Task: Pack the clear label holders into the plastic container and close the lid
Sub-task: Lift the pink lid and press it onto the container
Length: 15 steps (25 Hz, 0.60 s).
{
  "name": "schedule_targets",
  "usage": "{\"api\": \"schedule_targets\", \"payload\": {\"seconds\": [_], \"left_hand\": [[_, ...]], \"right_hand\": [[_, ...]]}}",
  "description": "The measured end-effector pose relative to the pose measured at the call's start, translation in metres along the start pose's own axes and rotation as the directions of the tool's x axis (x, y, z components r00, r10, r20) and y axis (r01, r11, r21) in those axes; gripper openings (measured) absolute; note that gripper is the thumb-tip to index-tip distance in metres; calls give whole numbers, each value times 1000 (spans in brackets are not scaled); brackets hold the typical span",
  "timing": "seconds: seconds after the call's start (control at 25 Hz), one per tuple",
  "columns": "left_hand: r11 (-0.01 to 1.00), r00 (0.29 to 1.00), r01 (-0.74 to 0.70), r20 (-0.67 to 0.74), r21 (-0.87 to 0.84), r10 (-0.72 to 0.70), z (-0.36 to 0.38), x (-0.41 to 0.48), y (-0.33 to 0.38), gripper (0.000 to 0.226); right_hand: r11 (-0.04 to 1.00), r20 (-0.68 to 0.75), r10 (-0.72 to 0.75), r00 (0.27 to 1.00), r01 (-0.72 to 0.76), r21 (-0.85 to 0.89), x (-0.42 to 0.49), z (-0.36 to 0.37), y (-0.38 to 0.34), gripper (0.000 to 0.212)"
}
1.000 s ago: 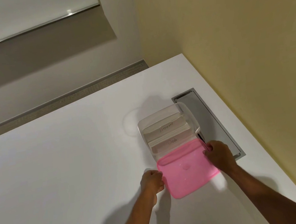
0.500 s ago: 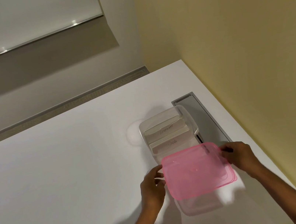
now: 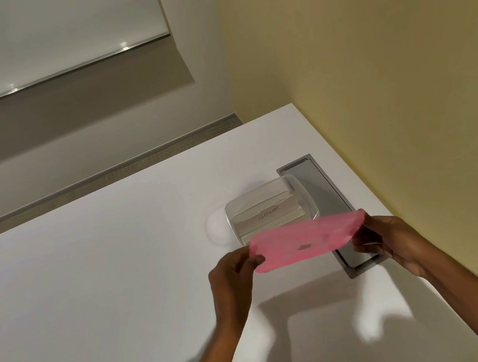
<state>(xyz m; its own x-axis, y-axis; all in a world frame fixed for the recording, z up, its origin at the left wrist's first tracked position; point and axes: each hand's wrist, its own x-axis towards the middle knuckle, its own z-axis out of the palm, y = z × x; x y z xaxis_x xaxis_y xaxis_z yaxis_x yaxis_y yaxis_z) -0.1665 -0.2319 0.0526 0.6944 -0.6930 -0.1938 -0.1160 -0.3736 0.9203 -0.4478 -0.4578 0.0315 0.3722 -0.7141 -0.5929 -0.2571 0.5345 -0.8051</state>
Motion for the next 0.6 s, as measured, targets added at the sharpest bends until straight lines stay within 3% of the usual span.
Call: {"api": "schedule_targets", "payload": {"seconds": [0.08,0.24,0.36,0.6], "left_hand": [[997,997,68,-40,-47,-70,0,10,1,27],[979,983,162,-61,-123,-170,0,32,-3,33],[958,966,229,-82,-169,-246,3,51,-8,33],[958,952,273,-117,-87,-282,13,75,-13,32]], "right_hand": [[999,-23,-14,1000,13,-34,6,8,-5,42],[960,-83,-142,986,116,-255,25,28,-15,10],[935,-141,-220,965,167,-314,46,44,-25,14],[835,-197,-315,928,173,-523,90,73,-34,23]]}}
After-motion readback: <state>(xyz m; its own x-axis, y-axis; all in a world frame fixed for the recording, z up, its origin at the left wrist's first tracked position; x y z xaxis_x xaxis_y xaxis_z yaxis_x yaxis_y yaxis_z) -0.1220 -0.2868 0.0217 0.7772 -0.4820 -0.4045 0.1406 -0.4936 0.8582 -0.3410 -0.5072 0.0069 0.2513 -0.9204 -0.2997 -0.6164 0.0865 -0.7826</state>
